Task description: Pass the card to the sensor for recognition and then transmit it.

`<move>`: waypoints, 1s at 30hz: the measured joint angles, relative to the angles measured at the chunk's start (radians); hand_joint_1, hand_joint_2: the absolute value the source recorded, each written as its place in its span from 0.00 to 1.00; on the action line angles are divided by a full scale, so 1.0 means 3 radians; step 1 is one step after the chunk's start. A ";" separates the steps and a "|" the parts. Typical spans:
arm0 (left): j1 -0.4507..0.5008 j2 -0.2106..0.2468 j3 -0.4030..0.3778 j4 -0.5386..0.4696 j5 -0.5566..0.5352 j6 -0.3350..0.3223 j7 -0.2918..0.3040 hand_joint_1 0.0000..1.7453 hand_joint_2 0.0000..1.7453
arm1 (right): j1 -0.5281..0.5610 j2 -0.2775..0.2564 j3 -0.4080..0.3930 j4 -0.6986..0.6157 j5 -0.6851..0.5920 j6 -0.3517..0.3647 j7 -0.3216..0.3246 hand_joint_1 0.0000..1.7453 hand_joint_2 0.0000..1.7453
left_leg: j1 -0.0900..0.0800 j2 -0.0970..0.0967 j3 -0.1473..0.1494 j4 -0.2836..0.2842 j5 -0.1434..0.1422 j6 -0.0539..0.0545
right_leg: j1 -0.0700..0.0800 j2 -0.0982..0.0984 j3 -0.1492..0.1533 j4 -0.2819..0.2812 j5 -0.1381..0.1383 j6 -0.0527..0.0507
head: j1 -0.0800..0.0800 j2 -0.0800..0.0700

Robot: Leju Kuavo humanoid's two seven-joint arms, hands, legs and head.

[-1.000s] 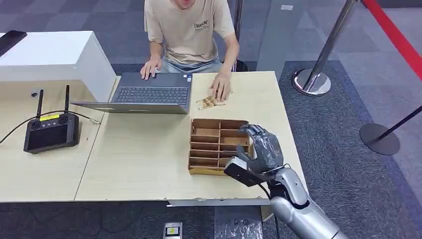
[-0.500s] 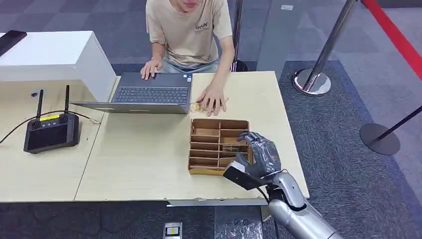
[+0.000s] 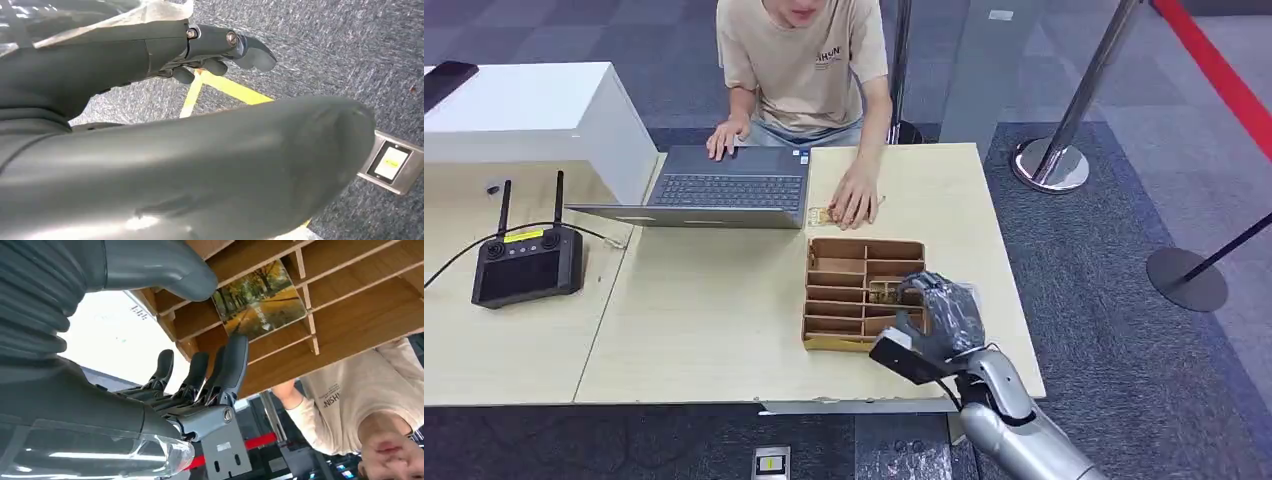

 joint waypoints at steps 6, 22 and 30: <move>0.0000 0.0000 0.0000 0.0000 0.0000 0.0003 0.0000 0.00 0.00 | -0.0006 0.0017 0.0019 0.0045 0.0004 -0.0003 0.0001 0.51 1.00 | 0.0000 0.0000 0.0000 0.0000 0.0000 0.0000 | 0.0000 0.0000 0.0000 0.0000 0.0000 0.0000 | 0.0000 0.0000; 0.0000 0.0000 0.0000 0.0000 -0.0020 0.0005 0.0004 0.00 0.00 | -0.0104 0.0034 0.0025 0.0070 0.0010 -0.0027 0.0020 0.53 1.00 | 0.0000 0.0000 -0.0001 0.0000 0.0000 0.0000 | 0.0000 0.0000 0.0000 0.0000 0.0000 0.0000 | 0.0000 0.0000; -0.0001 0.0000 0.0000 0.0000 -0.0022 0.0005 0.0018 0.00 0.00 | -0.0173 0.0051 0.0025 0.0061 0.0025 -0.0060 0.0046 0.54 1.00 | 0.0000 0.0000 0.0000 0.0000 0.0000 0.0000 | 0.0000 0.0000 0.0000 0.0000 -0.0001 0.0000 | 0.0000 0.0000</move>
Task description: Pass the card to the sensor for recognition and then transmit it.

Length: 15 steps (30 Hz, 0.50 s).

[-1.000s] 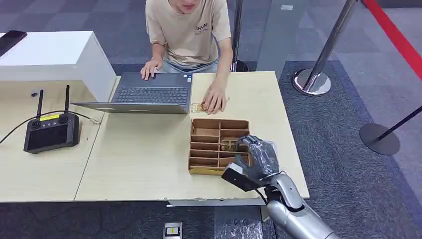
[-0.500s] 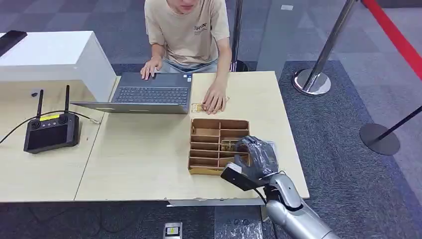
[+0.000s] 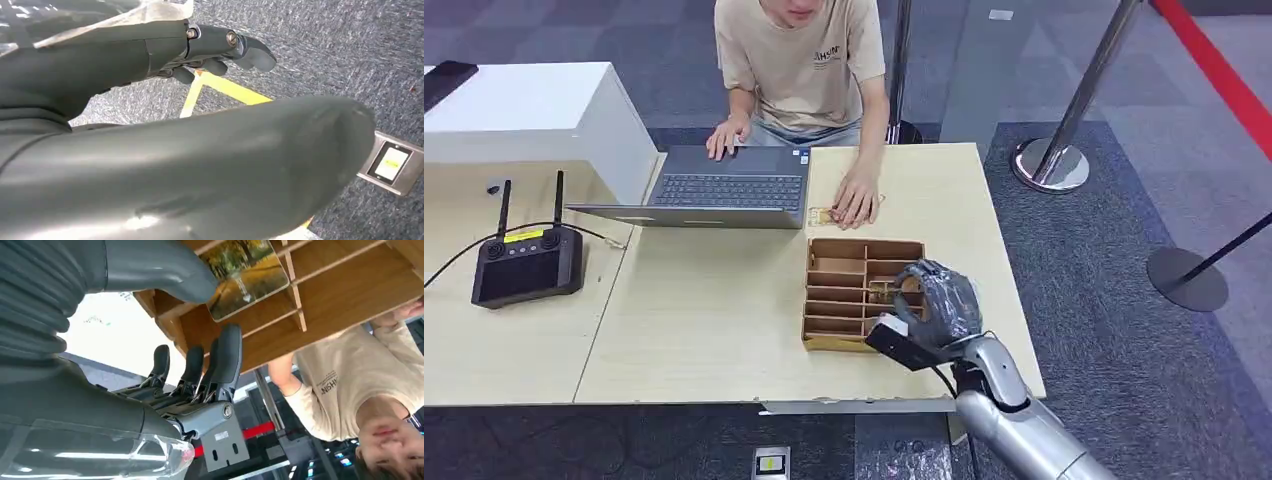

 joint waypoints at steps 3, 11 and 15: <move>0.0000 0.0000 0.0000 0.0000 -0.0005 0.0000 0.0005 0.00 0.00 | -0.0025 0.0000 0.0000 -0.0018 0.0003 0.0001 0.0011 0.54 1.00 | 0.0000 0.0000 0.0000 0.0000 0.0000 0.0000 | 0.0000 0.0000 0.0000 0.0000 0.0000 0.0000 | 0.0001 0.0000; 0.0000 -0.0001 0.0000 0.0000 -0.0031 -0.0005 0.0009 0.00 0.00 | -0.0090 0.0031 0.0015 -0.0022 -0.0005 0.0076 0.0015 0.55 1.00 | 0.0000 0.0000 0.0000 0.0000 0.0000 0.0000 | 0.0000 0.0000 0.0000 0.0000 0.0000 0.0000 | 0.0000 0.0000; -0.0001 -0.0005 0.0000 0.0000 -0.0033 -0.0005 0.0009 0.00 0.00 | -0.0128 0.0066 0.0036 0.0010 -0.0025 0.0125 0.0015 0.57 1.00 | 0.0000 0.0000 0.0000 0.0000 0.0000 0.0000 | 0.0000 0.0000 0.0000 0.0000 0.0000 0.0000 | 0.0000 0.0000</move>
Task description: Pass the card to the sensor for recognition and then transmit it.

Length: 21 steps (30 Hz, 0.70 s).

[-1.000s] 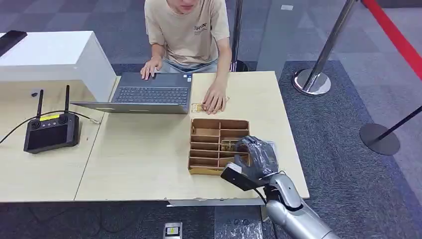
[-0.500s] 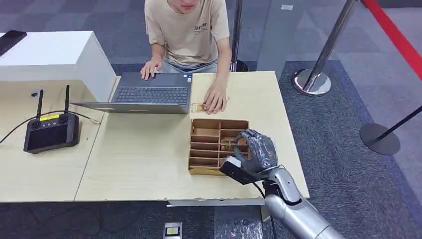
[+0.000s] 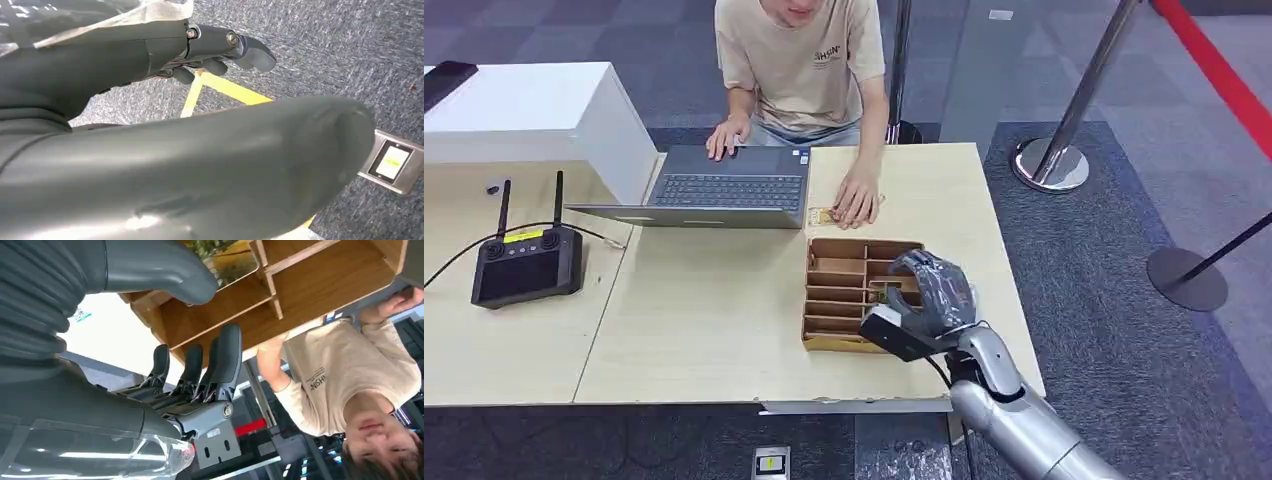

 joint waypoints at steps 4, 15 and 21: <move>0.0000 -0.0005 0.0000 0.0000 -0.0001 0.0001 0.0004 0.00 0.00 | -0.0035 0.0033 0.0024 0.0049 -0.0013 0.0042 -0.0003 0.57 1.00 | 0.0000 0.0000 0.0000 0.0000 0.0000 0.0000 | 0.0000 0.0000 0.0000 0.0000 0.0000 0.0000 | 0.0000 0.0000; -0.0001 -0.0018 0.0000 0.0000 -0.0017 -0.0015 0.0008 0.00 0.00 | -0.0147 0.0085 0.0081 0.0233 -0.0061 0.0177 0.0009 0.59 1.00 | 0.0000 0.0000 -0.0001 0.0000 0.0000 0.0000 | 0.0000 0.0000 0.0000 0.0000 0.0000 0.0000 | 0.0001 0.0000; 0.0000 -0.0024 0.0000 0.0000 -0.0017 -0.0020 0.0008 0.00 0.00 | -0.0176 0.0095 0.0114 0.0320 -0.0071 0.0219 0.0013 0.59 1.00 | 0.0000 0.0000 0.0000 0.0000 0.0000 0.0000 | 0.0000 0.0000 0.0000 0.0000 0.0000 0.0000 | 0.0000 0.0000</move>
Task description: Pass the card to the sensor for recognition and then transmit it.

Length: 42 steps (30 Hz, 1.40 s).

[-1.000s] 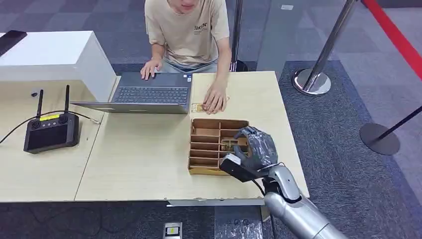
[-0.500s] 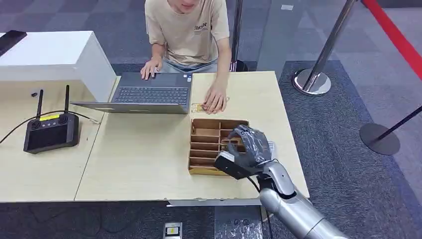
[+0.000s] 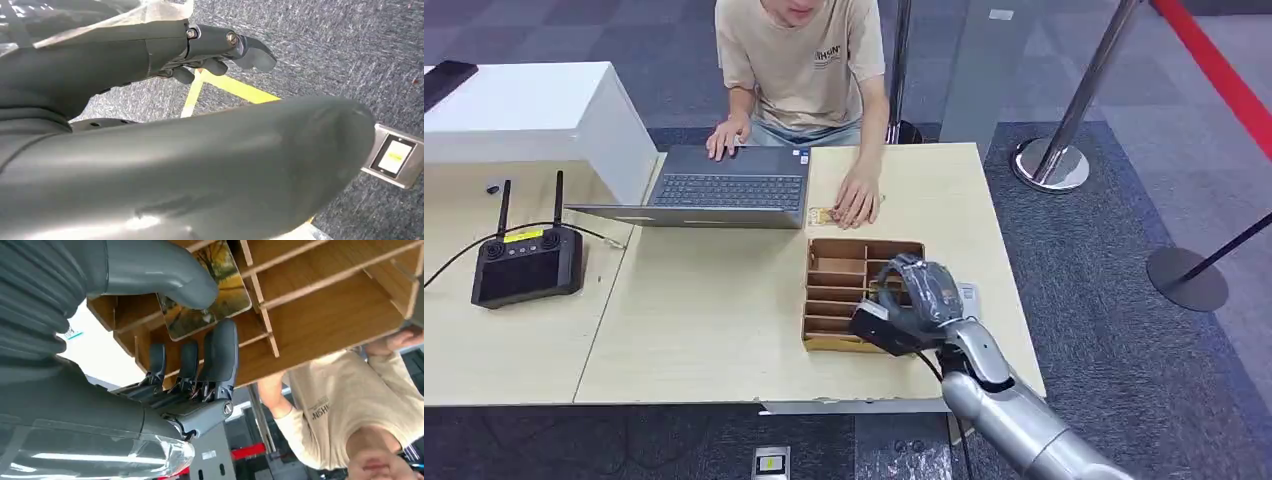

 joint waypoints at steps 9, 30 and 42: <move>0.0000 -0.0003 0.0000 0.0000 0.0000 0.0000 0.0000 0.00 0.00 | -0.0019 0.0005 0.0045 0.0092 -0.0017 0.0031 0.0008 0.60 1.00 | 0.0000 0.0000 0.0000 0.0000 0.0000 0.0000 | 0.0000 0.0000 0.0000 0.0000 0.0000 0.0000 | 0.0000 0.0000; 0.0001 -0.0011 0.0000 0.0000 0.0004 0.0000 -0.0003 0.00 0.00 | -0.0088 -0.0005 0.0067 -0.0048 -0.0109 -0.0095 0.0075 0.61 1.00 | 0.0000 0.0000 0.0001 0.0000 0.0000 0.0000 | 0.0000 0.0000 0.0000 0.0000 0.0000 0.0000 | 0.0000 0.0000; 0.0001 -0.0019 0.0000 0.0000 0.0003 0.0000 -0.0008 0.00 0.00 | -0.0105 -0.0033 0.0065 -0.0182 -0.0144 0.0054 0.0117 0.66 1.00 | 0.0000 0.0000 0.0000 0.0000 0.0000 0.0000 | 0.0000 0.0000 0.0000 0.0000 0.0000 0.0000 | 0.0000 0.0000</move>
